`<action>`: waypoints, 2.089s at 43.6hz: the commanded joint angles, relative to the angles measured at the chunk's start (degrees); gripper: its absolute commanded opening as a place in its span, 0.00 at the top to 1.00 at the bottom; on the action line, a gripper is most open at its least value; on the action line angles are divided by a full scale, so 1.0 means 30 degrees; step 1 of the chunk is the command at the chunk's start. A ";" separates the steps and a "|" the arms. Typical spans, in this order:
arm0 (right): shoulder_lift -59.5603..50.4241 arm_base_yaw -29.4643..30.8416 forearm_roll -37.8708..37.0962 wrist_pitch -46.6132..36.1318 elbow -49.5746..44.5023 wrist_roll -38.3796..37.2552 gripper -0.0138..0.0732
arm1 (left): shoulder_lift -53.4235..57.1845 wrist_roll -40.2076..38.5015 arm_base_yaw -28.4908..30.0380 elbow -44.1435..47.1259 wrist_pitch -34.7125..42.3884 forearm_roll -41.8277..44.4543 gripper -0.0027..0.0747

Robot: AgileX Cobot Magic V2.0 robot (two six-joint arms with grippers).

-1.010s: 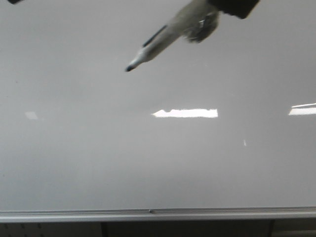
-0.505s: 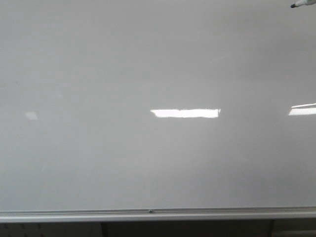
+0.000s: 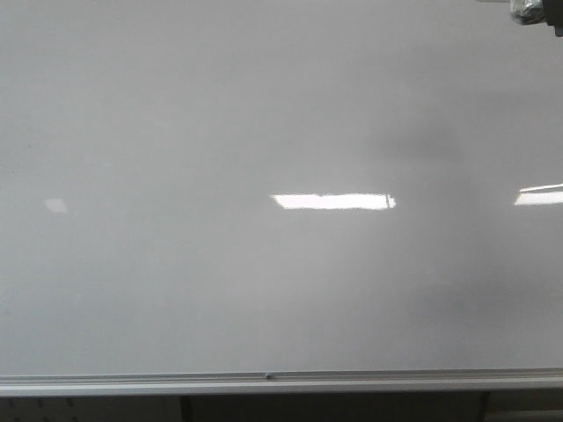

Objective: Write number 2 on whiteboard

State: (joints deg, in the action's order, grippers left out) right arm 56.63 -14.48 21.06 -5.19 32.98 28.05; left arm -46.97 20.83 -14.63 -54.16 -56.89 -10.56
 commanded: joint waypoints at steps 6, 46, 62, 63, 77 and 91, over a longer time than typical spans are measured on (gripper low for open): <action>0.2070 -0.0027 0.0097 -0.2994 0.1603 0.0243 0.81 | 0.0113 -0.0201 0.0084 -0.0429 0.1173 -0.0434 0.32; 0.5700 -0.0027 0.0097 -0.2896 0.3155 0.0243 0.81 | 0.0113 -0.0201 0.0084 -0.0429 0.1218 -0.0434 0.32; 0.5684 0.1341 0.0312 -0.0473 0.3213 0.0243 0.81 | 0.0113 -0.0201 0.0084 -0.0429 0.1218 -0.0434 0.32; 0.5684 0.1341 0.0312 -0.0211 0.3213 0.0243 0.81 | 0.0113 -0.0201 0.0084 -0.0429 0.1218 -0.0434 0.32; 0.6265 0.0375 0.0312 0.0615 0.3234 0.0243 0.81 | 0.0113 -0.0201 0.0084 -0.0429 0.1258 -0.0434 0.32; 0.6220 0.2661 0.0311 0.1512 0.3247 0.0243 0.81 | 0.0113 -0.0201 0.0084 -0.0429 0.1258 -0.0434 0.32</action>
State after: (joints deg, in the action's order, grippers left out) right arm 76.64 -9.00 21.85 1.55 40.79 28.26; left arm -46.97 20.63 -14.63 -54.04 -56.68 -10.56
